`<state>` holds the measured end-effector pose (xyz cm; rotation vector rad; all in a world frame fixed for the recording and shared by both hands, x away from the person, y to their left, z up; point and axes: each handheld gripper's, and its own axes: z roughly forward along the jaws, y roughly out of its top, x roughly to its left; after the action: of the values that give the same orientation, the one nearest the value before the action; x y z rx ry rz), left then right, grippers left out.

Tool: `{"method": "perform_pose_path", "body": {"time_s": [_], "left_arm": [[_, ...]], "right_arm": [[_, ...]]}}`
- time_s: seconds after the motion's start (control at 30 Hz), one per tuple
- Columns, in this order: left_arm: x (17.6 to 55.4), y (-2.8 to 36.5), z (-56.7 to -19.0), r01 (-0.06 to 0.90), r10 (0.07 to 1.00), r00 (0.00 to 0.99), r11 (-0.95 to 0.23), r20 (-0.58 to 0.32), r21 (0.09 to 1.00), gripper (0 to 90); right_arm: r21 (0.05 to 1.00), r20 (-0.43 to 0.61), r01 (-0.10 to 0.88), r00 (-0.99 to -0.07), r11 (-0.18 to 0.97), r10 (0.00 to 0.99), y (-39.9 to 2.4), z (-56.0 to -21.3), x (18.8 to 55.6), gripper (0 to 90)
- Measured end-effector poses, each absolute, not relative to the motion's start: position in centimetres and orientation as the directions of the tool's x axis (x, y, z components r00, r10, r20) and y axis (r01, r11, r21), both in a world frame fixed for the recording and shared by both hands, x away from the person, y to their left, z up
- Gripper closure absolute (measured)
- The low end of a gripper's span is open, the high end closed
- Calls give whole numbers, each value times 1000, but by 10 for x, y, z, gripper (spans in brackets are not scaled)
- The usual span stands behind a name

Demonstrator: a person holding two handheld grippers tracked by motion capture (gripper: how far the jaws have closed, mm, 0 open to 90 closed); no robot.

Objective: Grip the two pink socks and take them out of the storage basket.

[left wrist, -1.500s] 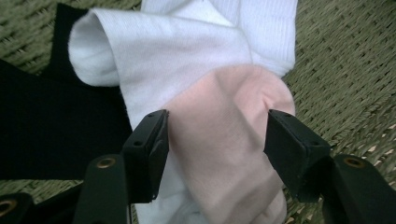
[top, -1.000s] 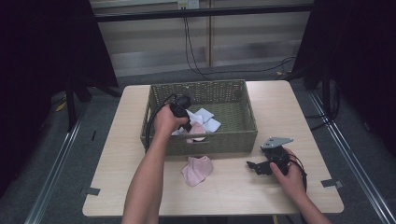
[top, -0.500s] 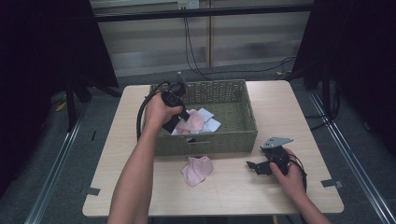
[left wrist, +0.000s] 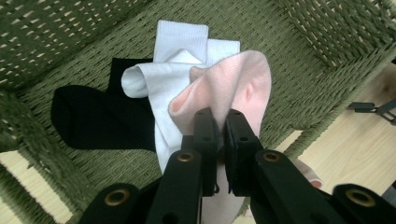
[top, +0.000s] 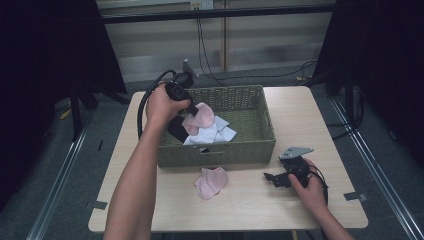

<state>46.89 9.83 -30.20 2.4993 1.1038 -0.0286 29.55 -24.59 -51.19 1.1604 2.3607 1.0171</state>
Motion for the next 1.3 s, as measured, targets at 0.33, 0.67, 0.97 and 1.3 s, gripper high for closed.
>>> {"method": "perform_pose_path", "body": {"time_s": [0.33, 0.67, 0.97, 1.3], "left_arm": [[462, 101, -283, 705, 706, 691, -608, -159, 365, 846], [447, 102, -266, 691, 693, 705, -622, -153, 368, 846], [437, 103, -259, 680, 676, 718, -634, -162, 367, 846], [426, 101, -261, 663, 652, 738, -657, -171, 358, 846]], "right_arm": [[717, 24, 557, -620, 418, 784, -246, -512, 296, 107], [716, 24, 559, -618, 418, 786, -246, -512, 295, 106], [718, 20, 556, -618, 419, 786, -245, -512, 296, 106], [718, 20, 556, -617, 418, 786, -245, -512, 296, 106]]}}
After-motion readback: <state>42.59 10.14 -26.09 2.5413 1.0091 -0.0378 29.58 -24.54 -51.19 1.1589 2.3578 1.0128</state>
